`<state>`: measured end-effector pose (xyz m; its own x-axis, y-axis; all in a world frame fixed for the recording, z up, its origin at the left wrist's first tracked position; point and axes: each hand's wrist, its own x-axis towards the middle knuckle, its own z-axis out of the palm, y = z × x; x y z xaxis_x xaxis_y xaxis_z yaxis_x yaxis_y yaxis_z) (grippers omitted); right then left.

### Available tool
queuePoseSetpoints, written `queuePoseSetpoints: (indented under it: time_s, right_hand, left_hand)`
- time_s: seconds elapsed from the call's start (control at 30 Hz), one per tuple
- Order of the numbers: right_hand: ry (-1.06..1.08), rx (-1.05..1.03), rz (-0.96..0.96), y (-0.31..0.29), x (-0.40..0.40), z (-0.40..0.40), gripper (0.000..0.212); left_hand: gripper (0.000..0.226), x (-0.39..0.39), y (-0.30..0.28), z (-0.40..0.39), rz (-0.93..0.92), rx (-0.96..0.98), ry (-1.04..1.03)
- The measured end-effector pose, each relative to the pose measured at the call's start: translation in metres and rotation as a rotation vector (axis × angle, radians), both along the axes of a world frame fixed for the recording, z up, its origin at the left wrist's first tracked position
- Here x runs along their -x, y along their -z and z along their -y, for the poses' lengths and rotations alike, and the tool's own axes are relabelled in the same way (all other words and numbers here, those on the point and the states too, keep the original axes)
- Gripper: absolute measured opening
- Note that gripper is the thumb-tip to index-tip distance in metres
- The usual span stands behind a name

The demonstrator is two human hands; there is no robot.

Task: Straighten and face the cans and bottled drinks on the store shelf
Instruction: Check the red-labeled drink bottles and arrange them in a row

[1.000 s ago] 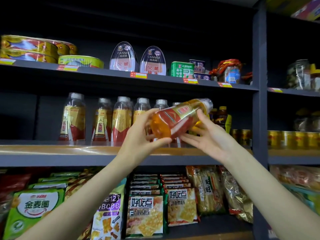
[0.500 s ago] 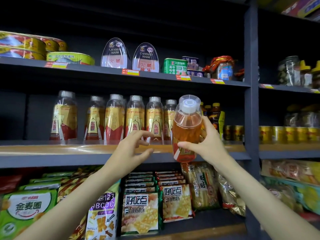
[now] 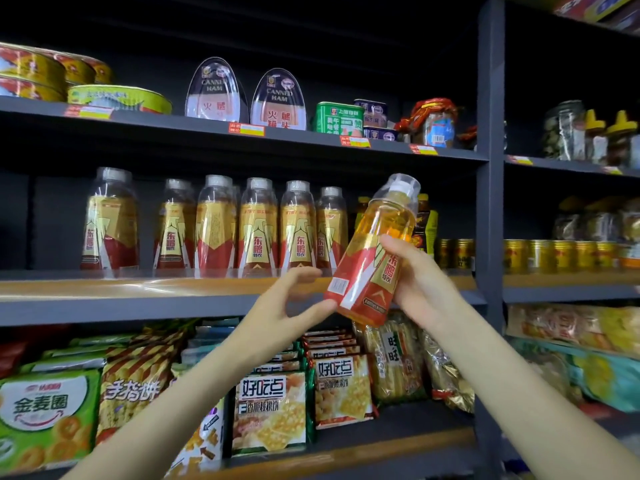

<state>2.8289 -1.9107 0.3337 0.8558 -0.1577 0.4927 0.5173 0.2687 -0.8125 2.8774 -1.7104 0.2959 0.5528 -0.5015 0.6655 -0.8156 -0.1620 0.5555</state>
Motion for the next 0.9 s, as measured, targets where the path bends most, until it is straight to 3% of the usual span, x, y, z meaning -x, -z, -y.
queuePoseSetpoints:
  time_s: [0.1, 0.17, 0.27, 0.37, 0.47, 0.53, 0.6, 0.77, 0.9]
  right_hand:
    - [-0.042, -0.024, -0.005, 0.014, -0.002, 0.000, 0.059]
    - [-0.045, 0.001, 0.005, 0.020, 0.001, 0.006, 0.058]
    - [-0.029, 0.027, -0.005, 0.017, 0.020, 0.034, 0.046]
    - [0.134, 0.088, -0.098, 0.024, 0.046, 0.080, 0.056]
    - [0.305, 0.108, -0.172, 0.050, 0.068, 0.129, 0.039]
    - [0.395, 0.074, -0.202, 0.062, 0.081, 0.163, 0.021]
    - [0.470, 0.141, -0.235, 0.062, 0.095, 0.206, 0.018]
    - [0.402, 0.463, -0.358, 0.058, 0.137, 0.323, 0.047]
    - [0.394, 0.609, -0.425, 0.037, 0.171, 0.405, 0.047]
  left_hand:
    - [0.069, 0.011, 0.008, 0.022, -0.266, 0.080, 0.188]
    - [0.069, 0.015, 0.011, 0.036, -0.310, 0.144, 0.208]
    - [0.067, 0.012, 0.024, 0.051, -0.024, 0.071, 0.098]
    - [0.068, 0.010, 0.043, 0.073, 0.361, -0.034, -0.046]
    - [0.071, 0.018, 0.063, 0.124, 0.449, -0.034, -0.063]
    - [0.068, 0.027, 0.082, 0.171, 0.394, 0.006, -0.001]
    - [0.067, 0.039, 0.100, 0.225, 0.297, 0.059, 0.064]
    - [0.070, 0.083, 0.133, 0.363, -0.007, 0.196, 0.229]
    - [0.068, 0.114, 0.128, 0.457, -0.064, 0.271, 0.287]
